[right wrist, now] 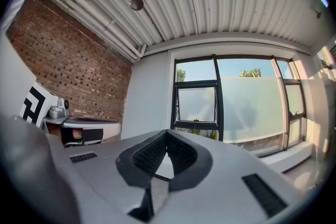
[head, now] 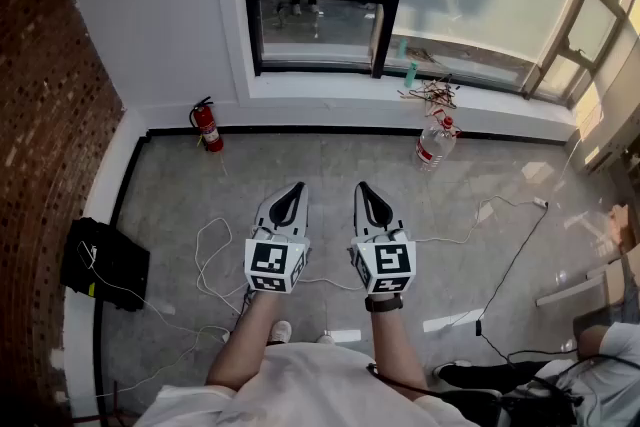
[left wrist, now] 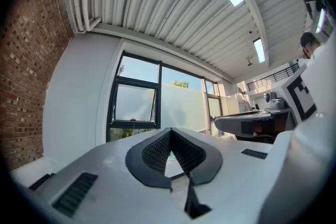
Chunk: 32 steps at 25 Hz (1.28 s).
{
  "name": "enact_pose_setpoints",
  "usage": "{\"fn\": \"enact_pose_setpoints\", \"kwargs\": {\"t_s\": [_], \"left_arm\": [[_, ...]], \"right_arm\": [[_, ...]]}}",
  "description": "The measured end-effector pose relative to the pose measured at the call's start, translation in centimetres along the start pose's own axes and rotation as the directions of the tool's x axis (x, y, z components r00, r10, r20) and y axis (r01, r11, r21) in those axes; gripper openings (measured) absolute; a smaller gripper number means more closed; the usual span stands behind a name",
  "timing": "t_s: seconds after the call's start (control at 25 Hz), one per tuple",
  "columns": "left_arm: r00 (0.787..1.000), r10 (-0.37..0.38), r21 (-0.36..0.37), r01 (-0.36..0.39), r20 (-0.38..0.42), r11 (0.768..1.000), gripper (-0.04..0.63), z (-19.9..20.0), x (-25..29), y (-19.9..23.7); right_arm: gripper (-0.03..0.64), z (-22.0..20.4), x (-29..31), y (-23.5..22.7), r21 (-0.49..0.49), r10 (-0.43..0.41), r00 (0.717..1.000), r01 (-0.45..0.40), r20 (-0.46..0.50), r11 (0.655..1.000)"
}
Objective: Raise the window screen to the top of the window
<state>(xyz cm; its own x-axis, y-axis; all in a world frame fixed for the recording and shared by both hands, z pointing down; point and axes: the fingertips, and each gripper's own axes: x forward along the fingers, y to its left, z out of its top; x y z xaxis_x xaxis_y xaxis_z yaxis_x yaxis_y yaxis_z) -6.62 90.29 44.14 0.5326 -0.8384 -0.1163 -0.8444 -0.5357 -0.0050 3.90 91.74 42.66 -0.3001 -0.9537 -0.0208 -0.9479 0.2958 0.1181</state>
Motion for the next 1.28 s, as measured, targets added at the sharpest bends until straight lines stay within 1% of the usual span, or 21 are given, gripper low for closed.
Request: {"fn": "enact_pose_setpoints", "kwargs": {"t_s": [0.16, 0.36, 0.52, 0.68, 0.76, 0.88, 0.96, 1.08, 1.28], "left_arm": [[1.000, 0.024, 0.016, -0.024, -0.014, 1.000, -0.002, -0.7, -0.6, -1.3], [0.999, 0.013, 0.010, -0.013, -0.039, 1.000, -0.002, -1.9, -1.5, -2.0], [0.998, 0.002, 0.001, -0.002, -0.064, 1.000, -0.002, -3.1, 0.1, -0.9], [0.997, -0.027, -0.015, 0.026, -0.075, 1.000, -0.002, -4.8, 3.6, 0.8], [0.996, -0.034, -0.027, 0.031, -0.088, 0.999, -0.002, -5.9, 5.5, 2.7], [0.994, -0.023, -0.040, 0.019, -0.105, 0.999, -0.002, -6.9, 8.4, 7.3], [0.996, -0.015, -0.041, 0.012, -0.090, 0.999, -0.002, -6.6, 10.4, 10.7], [0.999, -0.018, -0.031, 0.016, -0.045, 0.999, -0.002, -5.6, 13.3, 15.3], [1.000, -0.026, -0.009, 0.026, -0.013, 1.000, -0.002, -4.7, 16.9, 20.8]], "right_arm": [[0.000, -1.3, -1.7, -0.4, 0.028, 0.008, 1.000, -0.008, 0.003, 1.000], [0.000, -3.1, -2.2, 0.0, 0.069, 0.017, 1.000, -0.017, 0.000, 0.997], [0.000, -4.0, -0.2, 0.5, 0.085, 0.028, 1.000, -0.027, -0.013, 0.996], [0.000, -5.9, 3.7, 0.1, 0.090, 0.051, 0.997, -0.046, -0.052, 0.995], [0.000, -7.0, 6.6, 0.1, 0.108, 0.064, 0.995, -0.056, -0.073, 0.993], [0.000, -7.3, 12.2, 0.7, 0.121, 0.078, 0.993, -0.067, -0.091, 0.990], [0.000, -6.7, 16.1, 1.5, 0.105, 0.090, 0.993, -0.082, -0.080, 0.991], [0.000, -5.4, 21.8, 2.8, 0.070, 0.105, 0.993, -0.102, -0.051, 0.992], [0.000, -4.7, 29.0, 4.6, 0.045, 0.125, 0.992, -0.123, -0.034, 0.991]]}}
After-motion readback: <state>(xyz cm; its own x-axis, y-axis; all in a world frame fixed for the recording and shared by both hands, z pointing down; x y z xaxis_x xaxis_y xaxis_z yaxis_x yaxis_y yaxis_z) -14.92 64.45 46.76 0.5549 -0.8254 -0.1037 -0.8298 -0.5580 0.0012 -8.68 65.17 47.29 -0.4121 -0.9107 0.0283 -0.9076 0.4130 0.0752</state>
